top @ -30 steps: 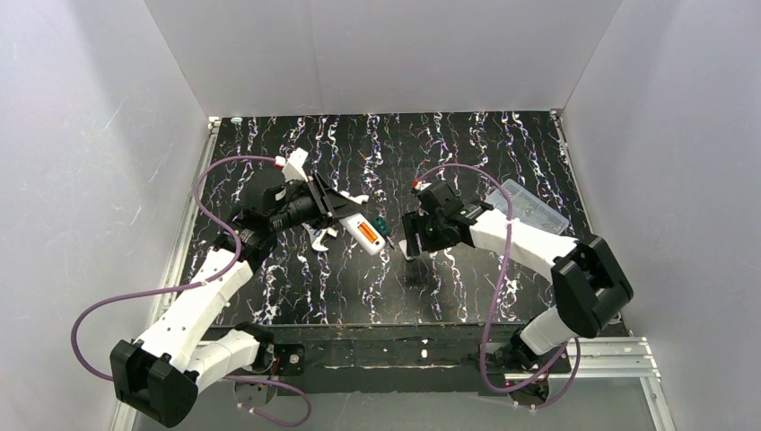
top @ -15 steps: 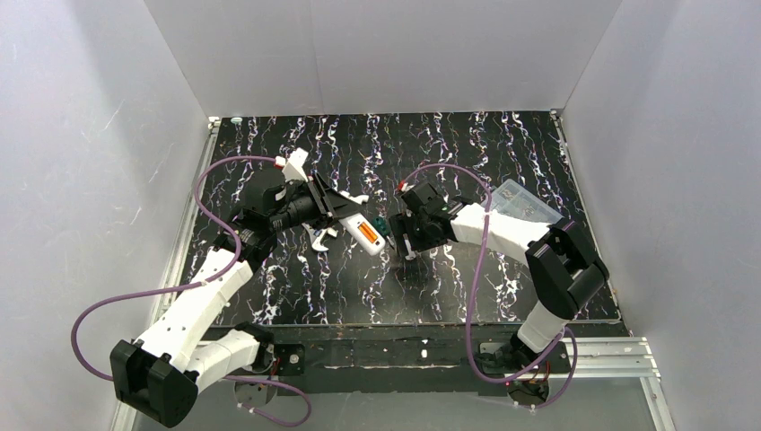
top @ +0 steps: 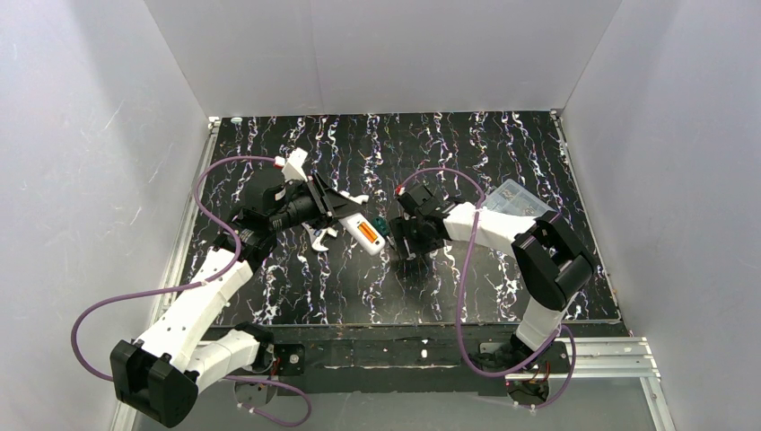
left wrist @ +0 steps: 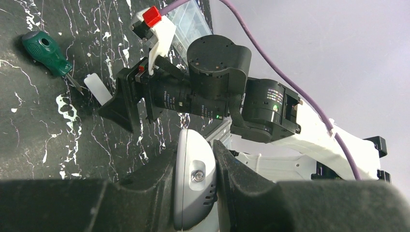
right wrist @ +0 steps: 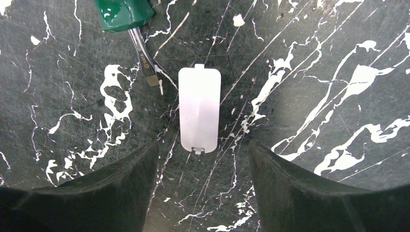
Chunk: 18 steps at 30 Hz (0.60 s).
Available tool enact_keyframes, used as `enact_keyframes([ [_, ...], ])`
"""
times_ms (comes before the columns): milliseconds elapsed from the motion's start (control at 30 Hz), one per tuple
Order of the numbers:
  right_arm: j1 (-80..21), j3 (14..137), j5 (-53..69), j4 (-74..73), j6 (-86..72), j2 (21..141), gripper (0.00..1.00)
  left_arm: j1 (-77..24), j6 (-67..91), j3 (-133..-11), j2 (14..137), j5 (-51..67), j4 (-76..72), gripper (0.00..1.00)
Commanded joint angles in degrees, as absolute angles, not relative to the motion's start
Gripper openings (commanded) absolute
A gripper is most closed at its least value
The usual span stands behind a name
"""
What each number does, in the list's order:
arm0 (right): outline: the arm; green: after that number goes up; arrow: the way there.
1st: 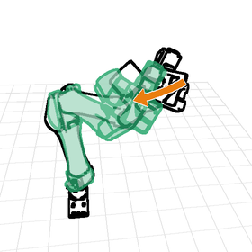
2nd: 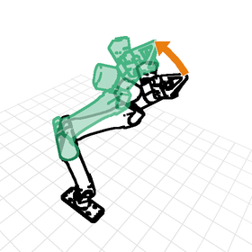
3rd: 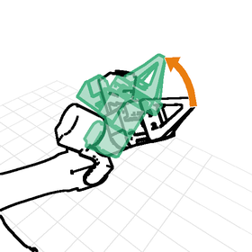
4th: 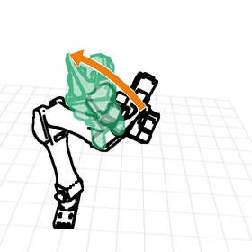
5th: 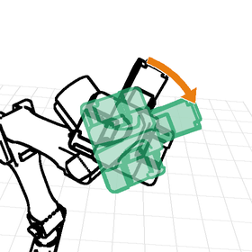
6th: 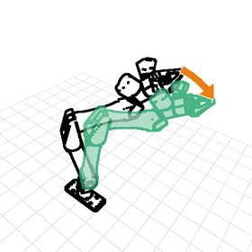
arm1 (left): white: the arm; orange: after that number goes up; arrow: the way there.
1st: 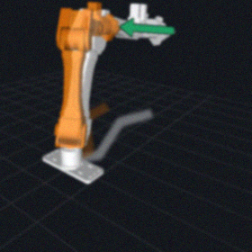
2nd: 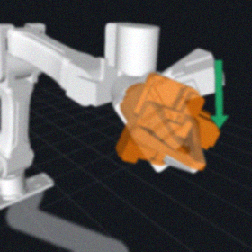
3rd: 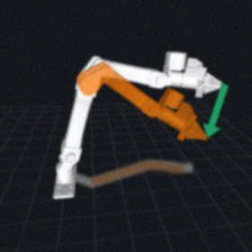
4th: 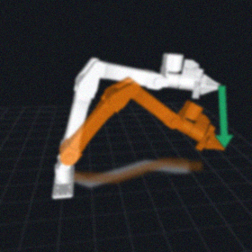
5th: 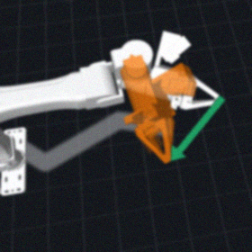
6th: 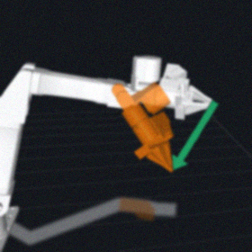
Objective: Load the batteries into the remote control
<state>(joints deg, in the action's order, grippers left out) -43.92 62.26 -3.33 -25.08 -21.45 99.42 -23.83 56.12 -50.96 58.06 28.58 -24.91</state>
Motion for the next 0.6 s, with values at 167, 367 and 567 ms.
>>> enact_keyframes([
  [167, -44.5, 63.9, -5.2, -23.9, -21.9, 96.4, 0.83, -23.7, 56.1, -52.4, 56.5, 30.8, -26.2, 0.0],
  [367, -44.6, 64.0, -5.0, -23.8, -20.6, 95.9, 0.86, -23.6, 56.1, -52.5, 56.4, 30.7, -26.1, 0.0],
  [567, -45.7, 64.7, -3.6, -23.8, -19.2, 98.2, 0.77, -23.6, 56.1, -52.8, 56.4, 30.8, -26.0, 0.0],
])
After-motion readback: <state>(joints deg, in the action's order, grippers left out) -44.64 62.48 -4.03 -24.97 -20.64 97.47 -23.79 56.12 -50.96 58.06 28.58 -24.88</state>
